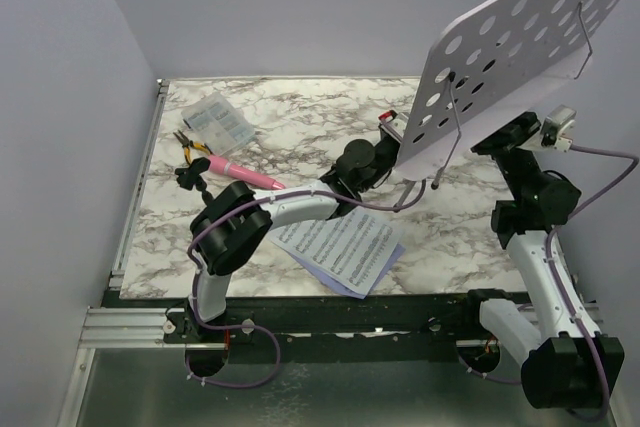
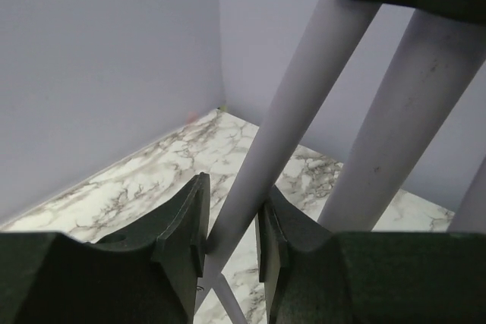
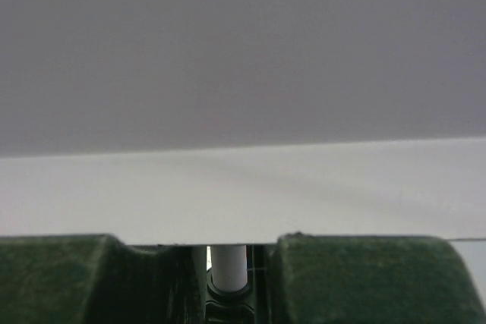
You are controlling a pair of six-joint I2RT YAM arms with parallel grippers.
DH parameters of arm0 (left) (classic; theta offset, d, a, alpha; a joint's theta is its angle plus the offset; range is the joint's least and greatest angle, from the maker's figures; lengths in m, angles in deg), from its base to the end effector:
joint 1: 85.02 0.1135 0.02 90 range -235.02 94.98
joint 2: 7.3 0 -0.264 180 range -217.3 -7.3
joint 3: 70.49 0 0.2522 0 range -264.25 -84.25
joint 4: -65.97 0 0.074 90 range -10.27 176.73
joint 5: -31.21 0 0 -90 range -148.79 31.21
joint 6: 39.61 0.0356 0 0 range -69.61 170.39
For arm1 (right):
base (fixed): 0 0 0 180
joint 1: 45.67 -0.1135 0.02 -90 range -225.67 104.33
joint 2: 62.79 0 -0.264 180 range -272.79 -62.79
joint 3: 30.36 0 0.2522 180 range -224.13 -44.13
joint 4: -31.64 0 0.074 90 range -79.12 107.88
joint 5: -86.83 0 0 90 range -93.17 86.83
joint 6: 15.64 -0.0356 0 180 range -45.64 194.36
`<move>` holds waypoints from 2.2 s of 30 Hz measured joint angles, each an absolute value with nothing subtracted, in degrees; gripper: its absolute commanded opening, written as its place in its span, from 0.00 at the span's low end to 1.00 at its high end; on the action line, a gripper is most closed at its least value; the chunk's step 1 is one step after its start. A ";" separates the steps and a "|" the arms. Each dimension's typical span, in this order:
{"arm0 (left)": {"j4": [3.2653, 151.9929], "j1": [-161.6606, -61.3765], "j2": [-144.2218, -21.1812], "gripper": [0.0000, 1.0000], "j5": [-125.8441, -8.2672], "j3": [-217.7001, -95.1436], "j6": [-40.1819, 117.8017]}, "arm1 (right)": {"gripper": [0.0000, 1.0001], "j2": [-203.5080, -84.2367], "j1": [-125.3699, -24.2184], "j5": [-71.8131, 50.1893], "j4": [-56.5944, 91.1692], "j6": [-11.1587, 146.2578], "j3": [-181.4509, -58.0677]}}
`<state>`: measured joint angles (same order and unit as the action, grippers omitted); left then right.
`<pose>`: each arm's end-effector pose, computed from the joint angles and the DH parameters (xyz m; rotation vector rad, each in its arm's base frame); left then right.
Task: Set up the instrument practice props
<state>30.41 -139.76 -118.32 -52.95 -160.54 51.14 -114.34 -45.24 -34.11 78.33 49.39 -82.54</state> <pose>0.2662 -0.3703 0.2972 0.5501 1.2372 -0.7319 0.1790 0.0170 0.3999 -0.3473 0.8338 0.6002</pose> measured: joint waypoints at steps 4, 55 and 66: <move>26.65 -138.80 -118.56 0.00 -53.30 -159.80 53.24 | 0.01 -114.82 -45.31 -34.33 76.45 49.55 -84.94; 28.27 -132.70 -144.61 0.77 -63.31 -180.26 58.05 | 0.01 -120.68 -45.55 -21.96 66.70 65.79 -85.42; 42.59 -131.17 -127.61 0.99 -57.87 -166.66 42.71 | 0.01 -120.00 -46.03 -19.64 66.11 67.38 -85.10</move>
<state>42.59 -131.17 -127.61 -57.87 -166.66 42.71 -120.00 -46.03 -19.64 66.11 67.38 -85.10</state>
